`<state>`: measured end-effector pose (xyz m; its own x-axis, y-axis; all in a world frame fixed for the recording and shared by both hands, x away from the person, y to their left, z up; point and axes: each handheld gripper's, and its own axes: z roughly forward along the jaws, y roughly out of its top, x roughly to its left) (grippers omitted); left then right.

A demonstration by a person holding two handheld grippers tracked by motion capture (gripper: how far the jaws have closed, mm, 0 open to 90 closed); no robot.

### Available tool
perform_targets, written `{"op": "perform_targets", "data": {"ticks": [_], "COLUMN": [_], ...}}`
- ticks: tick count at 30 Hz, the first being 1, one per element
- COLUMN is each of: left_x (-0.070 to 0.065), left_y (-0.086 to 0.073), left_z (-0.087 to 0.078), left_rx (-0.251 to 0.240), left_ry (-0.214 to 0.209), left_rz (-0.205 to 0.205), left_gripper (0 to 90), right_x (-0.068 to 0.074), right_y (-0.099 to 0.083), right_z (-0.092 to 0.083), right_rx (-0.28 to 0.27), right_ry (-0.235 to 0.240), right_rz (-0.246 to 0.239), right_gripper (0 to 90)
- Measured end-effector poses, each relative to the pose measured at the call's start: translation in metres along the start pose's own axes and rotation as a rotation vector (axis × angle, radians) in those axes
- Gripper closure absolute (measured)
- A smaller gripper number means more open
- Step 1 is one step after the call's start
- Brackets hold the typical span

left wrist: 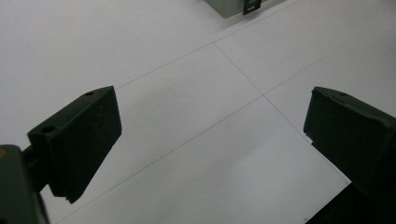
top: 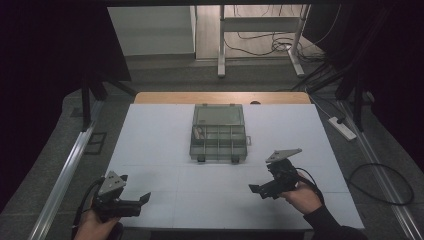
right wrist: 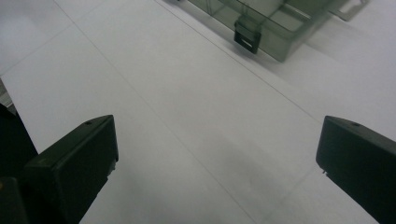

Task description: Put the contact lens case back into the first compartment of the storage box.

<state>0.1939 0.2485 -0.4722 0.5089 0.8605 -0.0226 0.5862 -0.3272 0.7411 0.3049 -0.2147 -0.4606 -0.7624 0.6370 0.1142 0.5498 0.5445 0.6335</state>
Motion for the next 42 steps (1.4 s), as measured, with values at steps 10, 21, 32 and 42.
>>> {"op": "perform_targets", "data": {"ticks": [10, 21, 32, 42], "left_x": [0.0, 0.0, 0.0, -0.001], "left_y": [0.0, 0.0, 0.0, 0.0], "left_z": [0.0, 0.0, -0.001, -0.001], "left_rx": [-0.001, 0.0, -0.002, -0.004], "left_ry": [0.001, 0.002, 0.004, 0.002], "left_rz": [0.0, 0.0, -0.001, 0.002], "left_gripper": [4.0, 4.0, 4.0, 4.0], "right_x": [-0.005, -0.01, -0.011, -0.012], "right_y": [-0.018, -0.045, -0.068, -0.083], "right_z": [-0.018, -0.041, -0.057, -0.069], "right_rx": [-0.012, -0.032, -0.039, -0.034], "right_ry": [-0.034, -0.091, -0.15, -0.206], "right_rz": [0.036, 0.09, 0.134, 0.167], "right_gripper": [0.0, 0.0, 0.0, 0.0]}}
